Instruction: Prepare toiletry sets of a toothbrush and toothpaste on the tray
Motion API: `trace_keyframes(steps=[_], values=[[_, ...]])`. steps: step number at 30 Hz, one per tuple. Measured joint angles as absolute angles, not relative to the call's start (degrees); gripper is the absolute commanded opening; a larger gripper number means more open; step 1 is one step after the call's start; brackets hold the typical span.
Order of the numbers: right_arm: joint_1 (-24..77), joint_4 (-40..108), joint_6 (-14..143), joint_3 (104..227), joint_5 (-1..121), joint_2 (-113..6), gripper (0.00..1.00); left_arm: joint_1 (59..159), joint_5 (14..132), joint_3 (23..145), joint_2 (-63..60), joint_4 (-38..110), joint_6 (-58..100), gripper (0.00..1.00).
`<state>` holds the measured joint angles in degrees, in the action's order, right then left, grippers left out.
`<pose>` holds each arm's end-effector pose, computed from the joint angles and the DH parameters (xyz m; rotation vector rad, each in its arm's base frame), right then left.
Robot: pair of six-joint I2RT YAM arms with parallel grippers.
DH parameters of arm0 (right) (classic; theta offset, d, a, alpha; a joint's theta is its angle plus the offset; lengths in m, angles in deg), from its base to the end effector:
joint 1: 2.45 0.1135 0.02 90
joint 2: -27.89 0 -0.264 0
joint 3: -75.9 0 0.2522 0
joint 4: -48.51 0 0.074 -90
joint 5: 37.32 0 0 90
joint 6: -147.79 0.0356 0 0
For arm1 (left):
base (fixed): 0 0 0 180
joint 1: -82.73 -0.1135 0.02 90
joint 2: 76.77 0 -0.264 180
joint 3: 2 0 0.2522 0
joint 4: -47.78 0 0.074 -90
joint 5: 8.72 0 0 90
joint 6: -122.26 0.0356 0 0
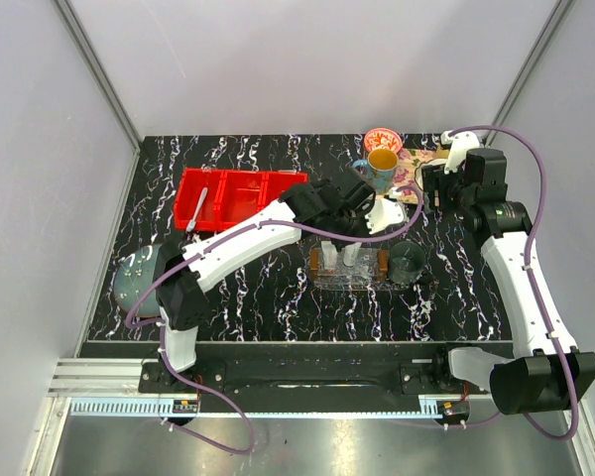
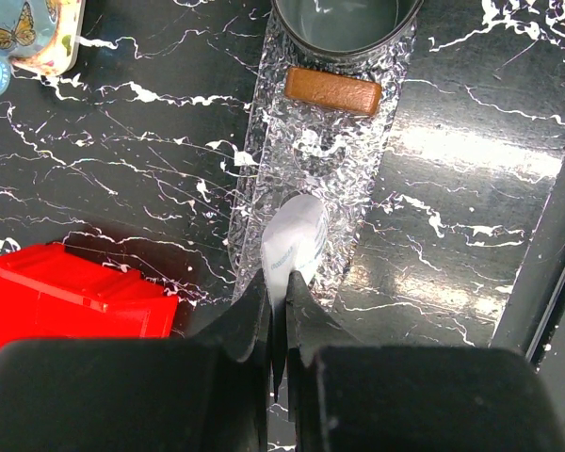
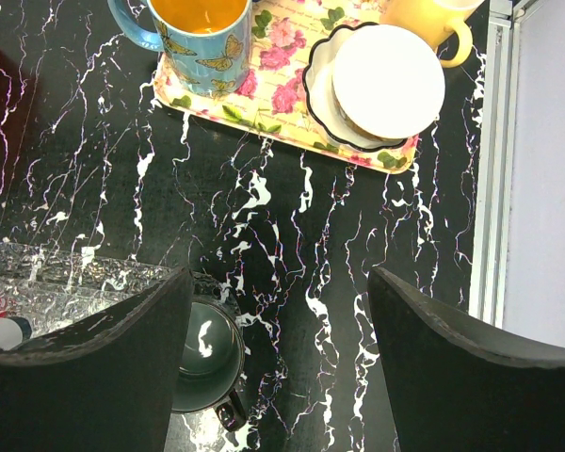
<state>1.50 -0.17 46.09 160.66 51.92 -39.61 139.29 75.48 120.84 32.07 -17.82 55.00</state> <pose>0.2528 0.0170 0.3751 -0.2809 2.1019 -0.0944 0.2273 -0.3507 0.3386 1.6313 1.8992 -0.3749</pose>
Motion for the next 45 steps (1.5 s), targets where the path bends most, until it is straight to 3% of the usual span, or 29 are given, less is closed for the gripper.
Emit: trace_keyframes(steps=[45], values=[[1.50,-0.17,46.07,160.44,52.19,-39.24,0.80,139.11,75.43,118.39,32.07,-15.72,55.40,0.00]])
